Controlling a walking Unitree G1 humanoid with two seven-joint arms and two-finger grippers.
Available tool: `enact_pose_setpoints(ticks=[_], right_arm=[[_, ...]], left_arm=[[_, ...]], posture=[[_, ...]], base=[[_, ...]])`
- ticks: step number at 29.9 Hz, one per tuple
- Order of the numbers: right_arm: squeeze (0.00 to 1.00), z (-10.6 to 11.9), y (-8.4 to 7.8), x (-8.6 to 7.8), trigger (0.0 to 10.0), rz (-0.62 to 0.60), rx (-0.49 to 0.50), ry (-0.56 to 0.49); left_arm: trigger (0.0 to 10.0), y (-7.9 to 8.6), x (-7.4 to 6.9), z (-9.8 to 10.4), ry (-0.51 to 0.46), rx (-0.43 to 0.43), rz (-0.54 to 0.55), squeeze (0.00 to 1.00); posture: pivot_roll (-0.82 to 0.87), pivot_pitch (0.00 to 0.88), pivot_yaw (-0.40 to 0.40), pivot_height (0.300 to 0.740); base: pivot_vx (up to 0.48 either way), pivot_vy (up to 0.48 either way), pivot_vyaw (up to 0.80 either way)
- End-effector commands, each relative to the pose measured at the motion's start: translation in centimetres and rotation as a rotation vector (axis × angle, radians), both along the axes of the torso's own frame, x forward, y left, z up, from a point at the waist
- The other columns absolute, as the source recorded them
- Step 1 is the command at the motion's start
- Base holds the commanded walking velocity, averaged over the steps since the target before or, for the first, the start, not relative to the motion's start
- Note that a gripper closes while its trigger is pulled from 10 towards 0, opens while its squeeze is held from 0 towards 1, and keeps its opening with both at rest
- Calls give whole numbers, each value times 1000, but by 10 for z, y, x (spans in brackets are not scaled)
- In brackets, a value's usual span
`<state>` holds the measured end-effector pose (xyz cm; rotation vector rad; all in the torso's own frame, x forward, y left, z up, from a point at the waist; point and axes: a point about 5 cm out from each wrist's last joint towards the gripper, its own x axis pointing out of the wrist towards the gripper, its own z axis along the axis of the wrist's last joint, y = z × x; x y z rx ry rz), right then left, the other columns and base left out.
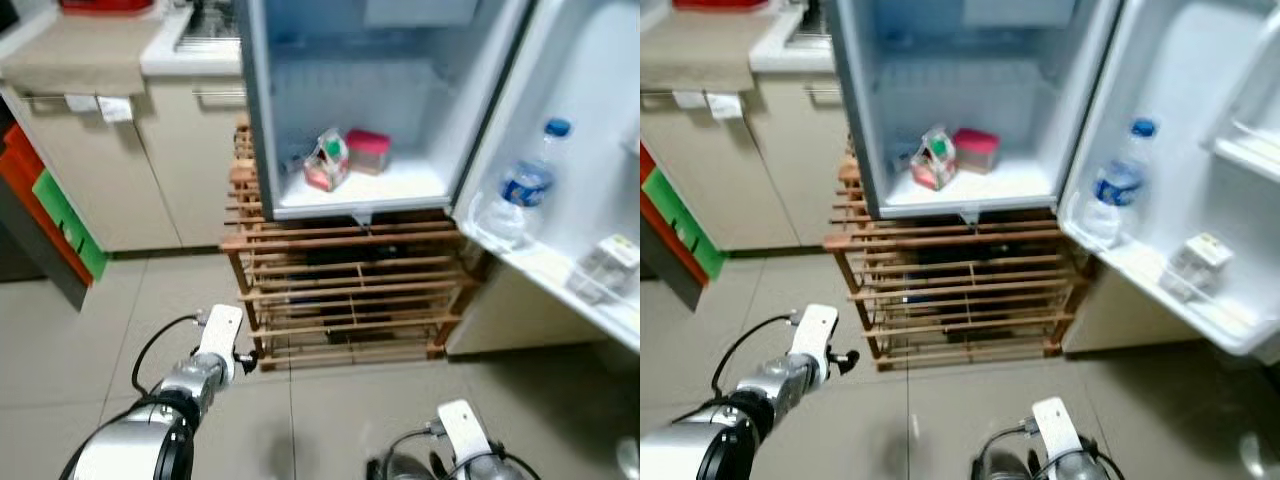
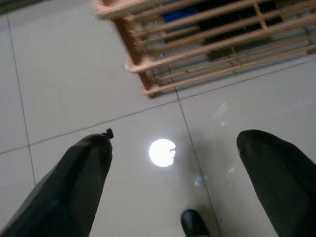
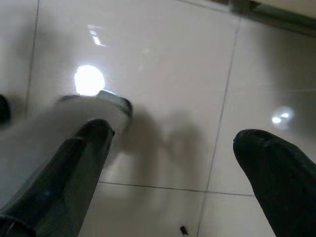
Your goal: Restocking fridge
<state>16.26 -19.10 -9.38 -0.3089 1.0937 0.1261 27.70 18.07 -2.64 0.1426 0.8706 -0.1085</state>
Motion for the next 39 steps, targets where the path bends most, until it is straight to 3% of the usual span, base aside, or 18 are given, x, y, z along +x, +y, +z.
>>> enact_pose_setpoints(ticks=[1, 2, 4, 5, 15, 26, 35, 39], right_arm=[[0, -1, 1, -2, 10000, -2, 9, 13], [0, -1, 1, -2, 10000, -2, 9, 13], [0, 0, -1, -1, 10000, 1, 8, 12], [0, 1, -2, 2, 10000, 2, 7, 10], [0, 2, -2, 4, 10000, 2, 16, 4], [0, 2, -2, 5, 10000, 5, 16, 6], [0, 0, -1, 0, 10000, 18, 56, 93], [0, -1, -8, -3, 10000, -97, -54, 87]], left_arm=[[10000, -8, -10, -9, 27, -6, -30, 0], [10000, -8, -10, -9, 27, -6, -30, 0], [10000, -10, -28, -22, 60, -14, -41, 0], [10000, -11, -29, -24, 66, -19, -41, 0], [10000, -11, -24, -20, 39, -6, -59, 0], [10000, -27, -18, -16, 29, -41, -111, 0], [10000, -26, -18, -16, 38, -25, -98, 0], [10000, -24, -18, -17, 46, 27, -113, 0]], posture=[[-218, 0, 60, 711], [-218, 0, 60, 711], [-214, 0, 59, 711], [-211, 0, 58, 711], [-206, 0, 59, 711], [-207, 0, 56, 711], [-208, 0, 55, 711], [-208, 0, 55, 711]], base=[[0, 0, 0], [0, 0, 0], [0, 0, 0], [0, 0, 0], [0, -271, 0], [0, -480, 0], [0, 0, 0], [0, 0, 0]])
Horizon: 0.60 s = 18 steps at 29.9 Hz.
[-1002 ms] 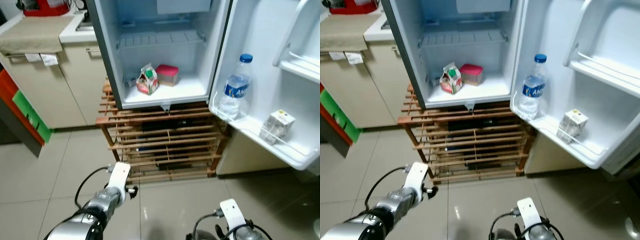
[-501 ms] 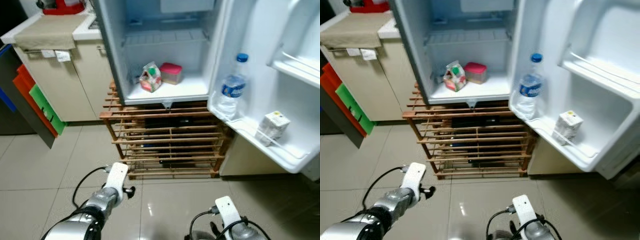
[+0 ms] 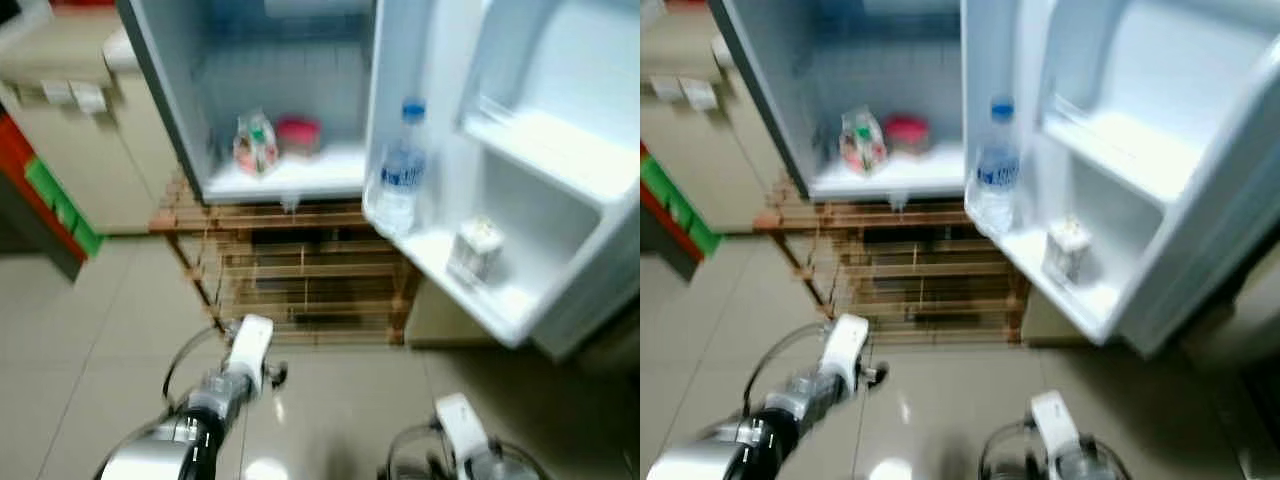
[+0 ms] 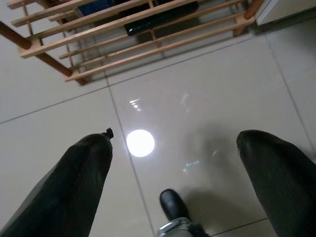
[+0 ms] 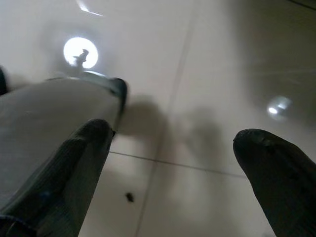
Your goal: Restocking fridge
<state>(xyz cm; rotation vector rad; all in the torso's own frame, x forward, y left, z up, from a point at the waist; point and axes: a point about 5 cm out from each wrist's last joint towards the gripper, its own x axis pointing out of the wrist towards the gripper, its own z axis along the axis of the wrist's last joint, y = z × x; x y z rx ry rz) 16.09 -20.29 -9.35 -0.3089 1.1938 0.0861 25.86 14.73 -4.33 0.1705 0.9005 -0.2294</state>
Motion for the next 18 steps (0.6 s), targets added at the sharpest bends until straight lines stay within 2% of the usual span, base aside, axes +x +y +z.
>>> enact_pose_setpoints(ticks=[1, 2, 3, 6, 9, 11, 14, 18], right_arm=[[0, -1, 2, -3, 10000, -133, -74, -16], [0, -1, 2, -3, 10000, -133, -74, -16], [0, -1, -2, -7, 10000, -287, -169, -23], [0, -1, -4, -12, 10000, -453, -239, -34], [0, 0, -4, -15, 10000, -578, -303, -58], [0, 3, -5, -17, 10000, -667, -400, -104], [0, 5, -4, -17, 10000, -707, -441, -127], [0, 11, -4, -17, 10000, -807, -553, -225]], left_arm=[[10000, 10, 0, 0, 13, 70, -10, 0], [10000, 10, 0, 0, 13, 70, -10, 0], [10000, 12, -1, -1, 44, 129, -58, 0], [10000, 14, -2, -1, 94, 216, -140, 0], [10000, 15, -3, -2, 116, 234, -160, 0], [10000, 15, -3, -2, 130, 253, -187, 0], [10000, 14, -3, -1, 132, 266, -204, 0], [10000, 13, -1, 0, 135, 310, -288, 0]], posture=[[-208, 0, 55, 711], [-208, 0, 55, 711], [-216, 0, 50, 711], [-220, 0, 48, 711], [-220, 0, 48, 711], [-224, 0, 47, 711], [-231, 0, 49, 711], [-238, 0, 51, 711]], base=[[0, 0, 0], [0, 0, 0], [0, 0, 0], [0, 0, 0], [0, 0, 0], [0, 0, 0], [0, 0, 0], [0, 0, 0]])
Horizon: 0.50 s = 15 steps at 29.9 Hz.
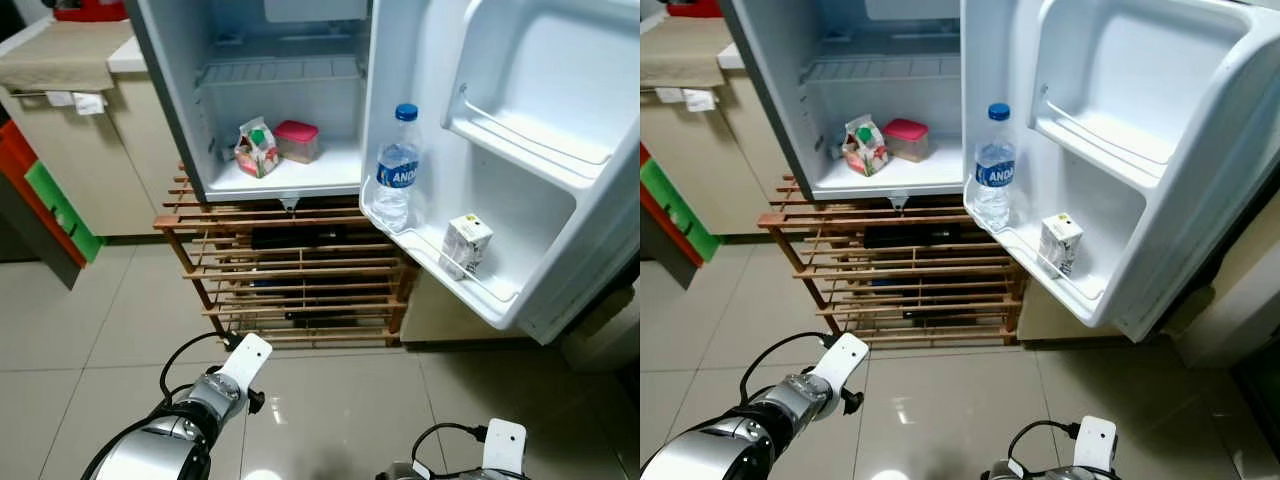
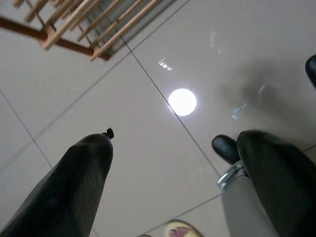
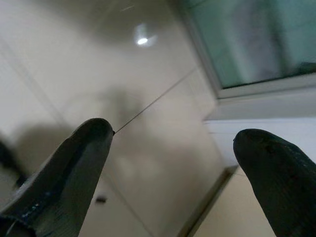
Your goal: Restocking fridge
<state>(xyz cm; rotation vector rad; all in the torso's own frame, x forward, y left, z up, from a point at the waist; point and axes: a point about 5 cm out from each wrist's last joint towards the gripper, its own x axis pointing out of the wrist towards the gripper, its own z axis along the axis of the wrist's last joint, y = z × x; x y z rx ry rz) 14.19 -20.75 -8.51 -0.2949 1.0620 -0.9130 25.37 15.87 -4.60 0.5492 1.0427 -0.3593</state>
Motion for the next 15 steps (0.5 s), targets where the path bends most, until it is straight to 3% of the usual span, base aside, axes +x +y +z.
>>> enact_pose_setpoints(ticks=[1, 3, 4, 5, 6, 7, 8, 12, 15], right_arm=[[0, 5, 0, 2, 10000, -53, -62, -55], [0, 7, 0, 3, 10000, -67, -95, -87], [0, 29, -91, 0, 10000, -92, -193, -131], [0, 59, -154, -5, 10000, -100, -266, -167], [0, 91, -196, -4, 10000, -89, -332, -222], [0, 124, -218, 11, 10000, -41, -423, -321], [0, 124, -218, 11, 10000, -41, -423, -321], [0, 156, -221, 42, 10000, 4, -502, -489], [0, 169, -216, 61, 10000, 37, -504, -588]], left_arm=[[10000, 2, 4, 3, 3, 24, -33, 0], [10000, 1, 4, 3, 7, 29, -44, 0], [10000, 1, 3, 3, 26, 34, -65, 0], [10000, 1, 3, 3, 41, 38, -79, 0], [10000, 1, 2, 3, 64, 52, -121, 0], [10000, 1, 2, 3, 95, 85, -198, 0], [10000, 1, 2, 3, 95, 85, -198, 0], [10000, 1, 3, 4, 106, 120, -241, 0], [10000, 3, 2, 4, 109, 112, -197, 0]], posture=[[-240, 0, 51, 711], [-243, 0, 52, 711], [-243, 0, 52, 711], [-243, 0, 52, 711], [-243, 0, 52, 711], [-244, 0, 51, 711], [-244, 0, 51, 711], [-244, 0, 50, 711], [-250, 0, 53, 711]], base=[[0, 0, 0], [0, 0, 0], [0, 0, 0], [0, 0, 0], [0, 0, 0], [0, 0, 0], [0, 0, 0], [0, 0, 0], [0, 0, 0]])
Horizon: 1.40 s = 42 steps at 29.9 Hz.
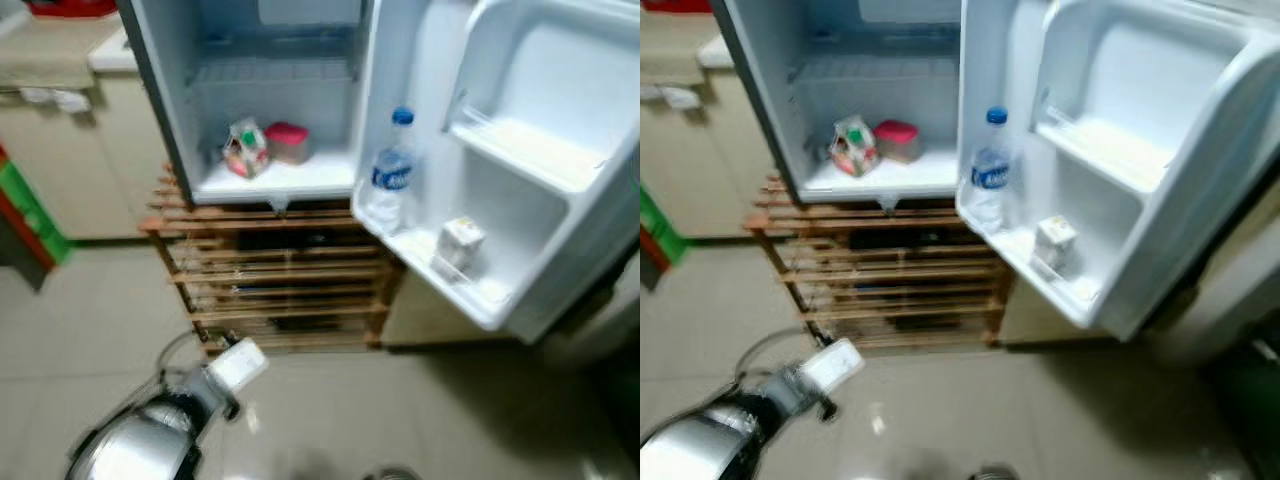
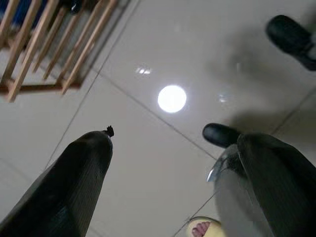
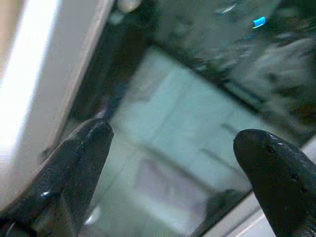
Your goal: Restocking fridge
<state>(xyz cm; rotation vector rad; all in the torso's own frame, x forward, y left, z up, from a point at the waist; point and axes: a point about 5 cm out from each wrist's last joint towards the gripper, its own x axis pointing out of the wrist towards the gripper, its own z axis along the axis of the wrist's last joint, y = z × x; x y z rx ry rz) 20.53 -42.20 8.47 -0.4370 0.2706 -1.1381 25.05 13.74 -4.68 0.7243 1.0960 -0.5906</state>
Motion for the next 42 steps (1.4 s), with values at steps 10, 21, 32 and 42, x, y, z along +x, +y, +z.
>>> enact_pose_setpoints(ticks=[10, 21, 32, 42], right_arm=[[0, 15, 62, 65, 10000, 407, 133, -206], [0, 27, 141, 105, 10000, 767, 299, -308], [0, 52, 229, 122, 10000, 1098, 433, -355], [0, 90, 308, 104, 10000, 1630, 784, -415]], left_arm=[[10000, 26, 3, 3, -5, 24, 184, 0], [10000, 26, 3, 4, -9, 26, 193, 0], [10000, 28, 1, 5, 63, 90, 139, 0], [10000, 28, 2, 5, 70, 101, 121, 0]], posture=[[-249, 0, 44, 711], [-247, 0, 41, 711], [-254, 0, 44, 711], [-226, 0, 29, 711]], base=[[0, 0, 0], [0, 0, 0], [0, 0, 0], [0, 0, 0]])
